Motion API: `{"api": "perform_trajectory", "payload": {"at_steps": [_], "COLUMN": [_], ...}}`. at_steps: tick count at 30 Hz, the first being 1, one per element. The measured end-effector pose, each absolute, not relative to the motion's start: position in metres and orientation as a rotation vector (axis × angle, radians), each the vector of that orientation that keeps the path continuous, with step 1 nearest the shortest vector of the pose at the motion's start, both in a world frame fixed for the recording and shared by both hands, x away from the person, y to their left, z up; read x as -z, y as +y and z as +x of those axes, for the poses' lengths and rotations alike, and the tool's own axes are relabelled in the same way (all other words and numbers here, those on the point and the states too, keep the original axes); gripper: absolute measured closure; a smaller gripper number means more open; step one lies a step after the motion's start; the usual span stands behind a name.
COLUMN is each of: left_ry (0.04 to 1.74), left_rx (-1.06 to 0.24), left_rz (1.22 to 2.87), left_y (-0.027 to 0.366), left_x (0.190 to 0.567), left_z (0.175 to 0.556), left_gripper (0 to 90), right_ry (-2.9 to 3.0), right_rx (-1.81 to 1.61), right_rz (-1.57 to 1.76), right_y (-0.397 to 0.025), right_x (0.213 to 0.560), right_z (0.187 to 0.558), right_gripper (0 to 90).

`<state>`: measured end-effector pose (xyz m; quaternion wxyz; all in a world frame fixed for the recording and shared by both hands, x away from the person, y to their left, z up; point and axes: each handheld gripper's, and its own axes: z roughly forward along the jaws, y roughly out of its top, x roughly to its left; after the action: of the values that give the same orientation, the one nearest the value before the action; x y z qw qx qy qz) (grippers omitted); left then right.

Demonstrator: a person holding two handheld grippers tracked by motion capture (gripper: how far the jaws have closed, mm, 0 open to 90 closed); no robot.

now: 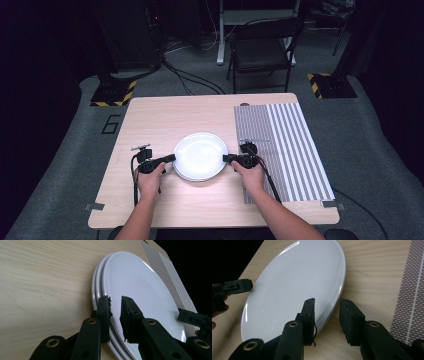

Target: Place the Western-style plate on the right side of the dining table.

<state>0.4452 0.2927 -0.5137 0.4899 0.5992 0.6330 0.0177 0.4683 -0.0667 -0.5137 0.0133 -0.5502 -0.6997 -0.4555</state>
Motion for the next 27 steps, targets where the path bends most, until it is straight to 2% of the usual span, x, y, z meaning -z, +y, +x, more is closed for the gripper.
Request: {"api": "perform_trajectory", "payload": {"at_steps": [21,27], "left_ry": [1.539,1.533], "left_rx": [-0.048,-0.029], "left_rz": [1.457,1.492], "left_y": [0.286,0.272], "left_x": [0.513,0.516], "left_z": [0.444,0.445], "left_gripper": [75.4,73.6], "right_ry": [-2.108,-2.103], "right_rx": [1.430,1.435], "right_rz": [-1.733,-1.771], "right_y": [-0.068,-0.077], "right_x": [0.511,0.510], "right_z": [0.466,0.468], "right_gripper": [67.7,67.5]}}
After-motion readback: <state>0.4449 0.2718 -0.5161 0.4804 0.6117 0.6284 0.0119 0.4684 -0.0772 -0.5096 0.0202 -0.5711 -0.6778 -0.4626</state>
